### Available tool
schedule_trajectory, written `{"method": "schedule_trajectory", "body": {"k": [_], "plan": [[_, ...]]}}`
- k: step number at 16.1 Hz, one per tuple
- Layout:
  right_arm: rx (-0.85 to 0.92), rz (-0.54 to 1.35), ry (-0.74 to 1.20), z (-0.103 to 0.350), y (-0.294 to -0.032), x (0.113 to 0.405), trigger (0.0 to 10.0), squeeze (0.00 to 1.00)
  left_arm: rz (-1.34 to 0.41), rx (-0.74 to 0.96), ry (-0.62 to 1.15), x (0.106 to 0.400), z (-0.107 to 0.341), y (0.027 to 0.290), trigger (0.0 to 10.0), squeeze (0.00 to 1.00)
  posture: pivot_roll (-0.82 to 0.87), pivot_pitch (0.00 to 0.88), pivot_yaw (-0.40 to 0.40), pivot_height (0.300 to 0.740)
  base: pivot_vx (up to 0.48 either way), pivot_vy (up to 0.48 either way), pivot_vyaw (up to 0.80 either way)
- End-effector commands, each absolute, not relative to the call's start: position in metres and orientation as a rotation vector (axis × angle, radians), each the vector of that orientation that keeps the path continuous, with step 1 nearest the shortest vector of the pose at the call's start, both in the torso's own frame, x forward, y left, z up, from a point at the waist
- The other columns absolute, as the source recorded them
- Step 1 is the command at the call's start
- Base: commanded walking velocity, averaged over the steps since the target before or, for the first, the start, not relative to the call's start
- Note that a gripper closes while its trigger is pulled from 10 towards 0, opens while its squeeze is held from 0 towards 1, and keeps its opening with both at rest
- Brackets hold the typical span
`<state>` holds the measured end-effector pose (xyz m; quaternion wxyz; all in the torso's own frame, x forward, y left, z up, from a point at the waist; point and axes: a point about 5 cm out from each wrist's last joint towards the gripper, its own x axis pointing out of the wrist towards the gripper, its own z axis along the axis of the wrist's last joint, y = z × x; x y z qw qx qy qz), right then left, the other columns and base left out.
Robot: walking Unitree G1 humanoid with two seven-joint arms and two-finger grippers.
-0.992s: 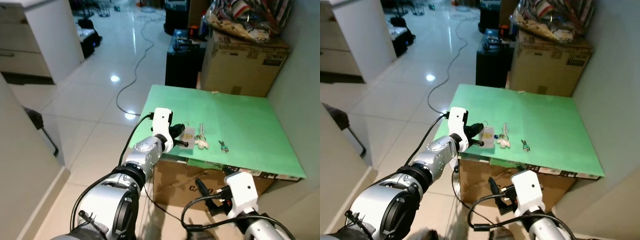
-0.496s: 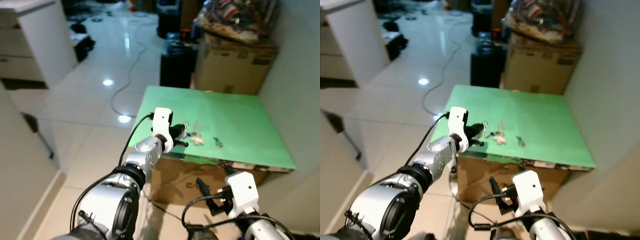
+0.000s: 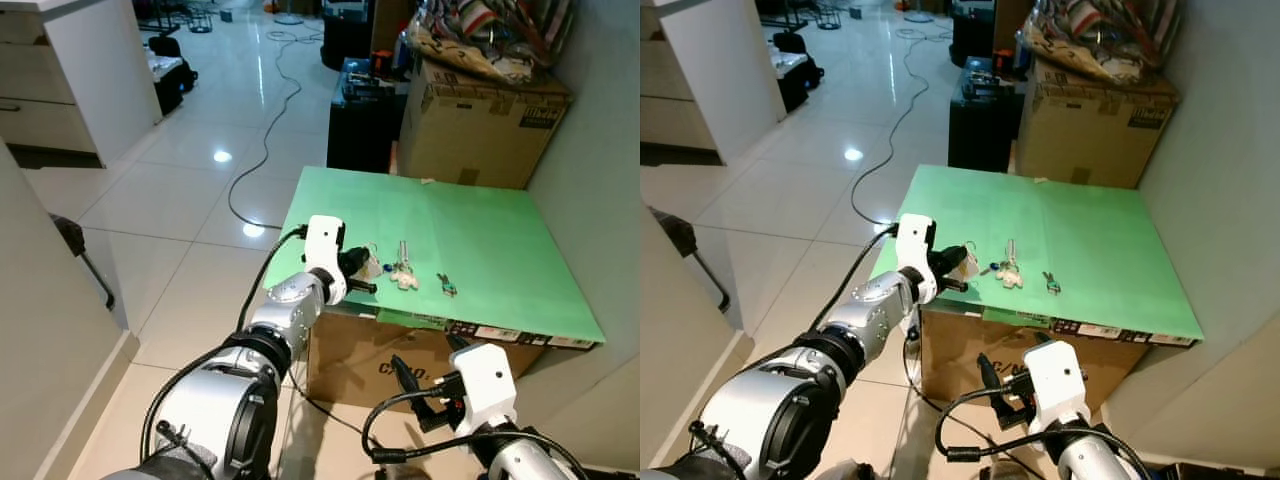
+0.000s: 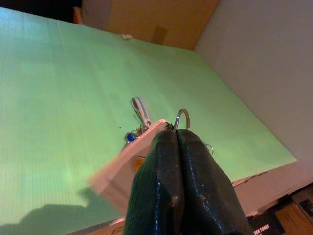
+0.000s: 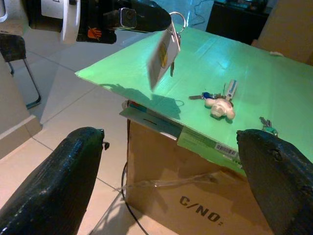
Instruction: Hang keys on a hook
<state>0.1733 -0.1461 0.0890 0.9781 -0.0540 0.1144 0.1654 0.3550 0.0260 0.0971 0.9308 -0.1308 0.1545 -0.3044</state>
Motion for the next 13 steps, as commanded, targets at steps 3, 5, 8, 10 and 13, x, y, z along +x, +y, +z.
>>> {"method": "schedule_trajectory", "body": {"k": [3,5,8,10,13], "plan": [[-0.112,0.326,0.230,0.0906,-0.1475,0.1716,10.0,0.00,-0.788,-0.318,0.310,0.3327,0.1126,-0.0450,0.0,0.00,-0.33,0.198,0.156,0.686,0.000,0.000,0.00],[-0.110,0.326,0.227,0.0902,-0.1482,0.1740,10.0,0.00,-0.783,-0.340,0.300,0.3354,0.1150,-0.0421,0.0,0.00,-0.32,0.000,0.000,0.686,0.000,0.000,0.00],[-0.110,0.326,0.227,0.0902,-0.1482,0.1740,10.0,0.00,-0.783,-0.340,0.300,0.3354,0.1150,-0.0421,0.0,0.00,-0.32,0.000,0.000,0.686,0.000,0.000,0.00],[-0.110,0.326,0.227,0.0902,-0.1482,0.1740,10.0,0.00,-0.783,-0.340,0.300,0.3354,0.1150,-0.0421,0.0,0.00,-0.32,0.000,0.000,0.686,0.000,0.000,0.00],[-0.110,0.326,0.227,0.0902,-0.1482,0.1740,10.0,0.00,-0.783,-0.340,0.300,0.3354,0.1150,-0.0421,0.0,0.00,-0.32,0.000,0.000,0.686,0.000,0.000,0.00]]}}
